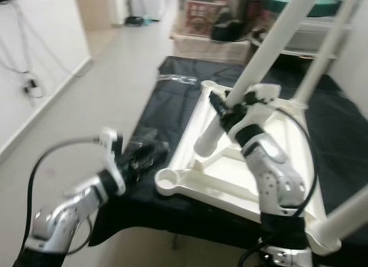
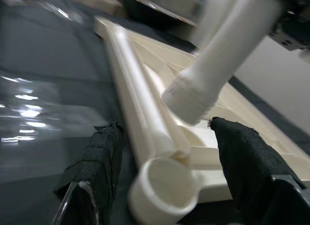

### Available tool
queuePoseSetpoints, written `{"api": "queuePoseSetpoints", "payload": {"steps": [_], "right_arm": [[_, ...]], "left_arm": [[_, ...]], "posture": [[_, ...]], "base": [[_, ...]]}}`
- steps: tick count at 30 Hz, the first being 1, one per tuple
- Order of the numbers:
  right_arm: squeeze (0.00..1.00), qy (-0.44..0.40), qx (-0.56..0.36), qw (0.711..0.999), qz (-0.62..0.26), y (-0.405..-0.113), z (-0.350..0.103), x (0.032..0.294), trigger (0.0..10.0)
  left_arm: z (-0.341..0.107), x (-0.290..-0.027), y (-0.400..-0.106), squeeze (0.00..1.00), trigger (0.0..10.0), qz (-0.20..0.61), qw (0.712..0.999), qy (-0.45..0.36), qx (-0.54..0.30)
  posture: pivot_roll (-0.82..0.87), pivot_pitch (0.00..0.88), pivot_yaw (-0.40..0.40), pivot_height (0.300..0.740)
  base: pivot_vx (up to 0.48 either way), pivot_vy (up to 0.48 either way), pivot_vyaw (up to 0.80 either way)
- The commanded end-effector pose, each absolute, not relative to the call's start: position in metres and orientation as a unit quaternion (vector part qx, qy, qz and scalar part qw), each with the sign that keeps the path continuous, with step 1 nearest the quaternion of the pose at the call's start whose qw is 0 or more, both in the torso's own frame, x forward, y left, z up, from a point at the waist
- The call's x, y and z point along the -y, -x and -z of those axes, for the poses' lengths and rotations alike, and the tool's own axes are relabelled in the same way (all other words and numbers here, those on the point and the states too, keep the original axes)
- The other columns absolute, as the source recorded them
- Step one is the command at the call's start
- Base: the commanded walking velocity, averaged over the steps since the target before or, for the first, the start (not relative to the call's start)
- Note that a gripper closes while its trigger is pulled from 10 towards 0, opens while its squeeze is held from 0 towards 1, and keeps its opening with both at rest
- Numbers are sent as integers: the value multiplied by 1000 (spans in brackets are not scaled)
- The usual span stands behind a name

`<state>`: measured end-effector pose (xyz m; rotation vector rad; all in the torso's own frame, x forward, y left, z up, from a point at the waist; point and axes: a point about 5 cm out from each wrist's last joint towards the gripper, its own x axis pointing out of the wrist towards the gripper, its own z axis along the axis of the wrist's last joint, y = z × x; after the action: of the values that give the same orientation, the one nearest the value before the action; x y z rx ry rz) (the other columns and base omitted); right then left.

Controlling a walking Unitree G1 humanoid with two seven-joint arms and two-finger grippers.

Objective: Building children table

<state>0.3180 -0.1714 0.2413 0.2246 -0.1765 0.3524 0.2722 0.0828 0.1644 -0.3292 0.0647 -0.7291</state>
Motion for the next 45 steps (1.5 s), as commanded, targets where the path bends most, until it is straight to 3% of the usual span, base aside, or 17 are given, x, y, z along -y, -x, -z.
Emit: {"api": "queuePoseSetpoints", "payload": {"steps": [1, 10, 17, 23, 45], "right_arm": [[0, -96, 115, 975, -167, -313, -249, 172, 10000], [0, -106, 126, 975, -151, -312, -248, 170, 10000], [0, -107, 118, 975, -154, -310, -243, 165, 10000], [0, -117, 121, 973, -155, -310, -242, 165, 10000], [0, -118, 106, 959, -235, -302, -235, 159, 10000]], "left_arm": [[-165, -77, -267, 0, 10000, 362, 921, 139, -26], [-146, -74, -248, 0, 10000, 344, 931, 110, -53], [-130, -79, -244, 0, 10000, 325, 940, 66, -75], [-125, -78, -241, 0, 10000, 323, 942, 43, -77], [-119, -80, -239, 0, 10000, 299, 950, 47, -78]], "posture": [[136, 0, -72, 740], [129, 0, -75, 740], [128, 0, -75, 740], [127, 0, -69, 740], [128, 0, -66, 740]], "base": [[0, 0, 800], [0, 0, 800], [0, -401, 634], [0, -472, 0], [0, 0, 0]]}}
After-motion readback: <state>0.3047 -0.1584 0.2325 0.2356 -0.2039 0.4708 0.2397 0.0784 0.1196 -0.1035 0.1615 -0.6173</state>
